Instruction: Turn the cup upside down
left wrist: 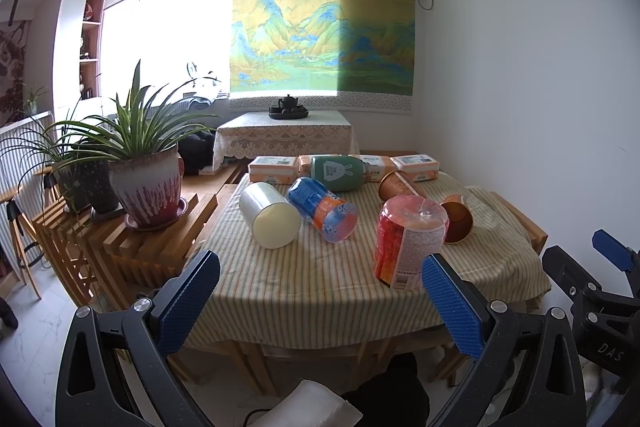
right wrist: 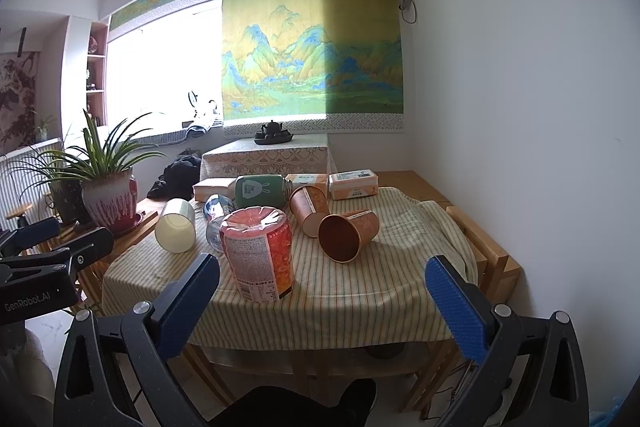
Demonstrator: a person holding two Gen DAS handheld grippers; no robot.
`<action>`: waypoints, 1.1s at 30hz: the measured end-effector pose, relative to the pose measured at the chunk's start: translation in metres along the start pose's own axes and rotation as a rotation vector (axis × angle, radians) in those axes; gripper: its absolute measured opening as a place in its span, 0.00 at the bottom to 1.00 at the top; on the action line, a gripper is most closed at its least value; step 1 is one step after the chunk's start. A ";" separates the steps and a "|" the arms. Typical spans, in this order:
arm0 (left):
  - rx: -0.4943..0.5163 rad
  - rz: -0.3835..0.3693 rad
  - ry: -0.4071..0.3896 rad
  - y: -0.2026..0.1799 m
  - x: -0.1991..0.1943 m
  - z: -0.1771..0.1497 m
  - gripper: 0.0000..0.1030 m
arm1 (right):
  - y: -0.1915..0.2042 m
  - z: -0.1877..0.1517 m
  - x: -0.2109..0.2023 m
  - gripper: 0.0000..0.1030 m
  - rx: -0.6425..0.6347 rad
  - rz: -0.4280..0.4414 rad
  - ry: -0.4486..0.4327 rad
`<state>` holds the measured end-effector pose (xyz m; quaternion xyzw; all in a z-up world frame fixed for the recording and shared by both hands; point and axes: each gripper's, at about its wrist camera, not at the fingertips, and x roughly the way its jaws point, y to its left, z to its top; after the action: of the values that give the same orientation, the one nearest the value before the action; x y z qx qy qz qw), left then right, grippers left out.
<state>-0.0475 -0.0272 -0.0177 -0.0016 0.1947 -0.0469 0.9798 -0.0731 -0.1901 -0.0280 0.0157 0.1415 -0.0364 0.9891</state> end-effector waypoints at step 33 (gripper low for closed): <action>0.002 0.000 0.001 -0.001 0.001 0.002 0.99 | 0.000 0.000 0.003 0.99 0.006 0.003 0.009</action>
<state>-0.0458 -0.0279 -0.0167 -0.0004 0.1953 -0.0472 0.9796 -0.0701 -0.1898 -0.0290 0.0189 0.1459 -0.0354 0.9885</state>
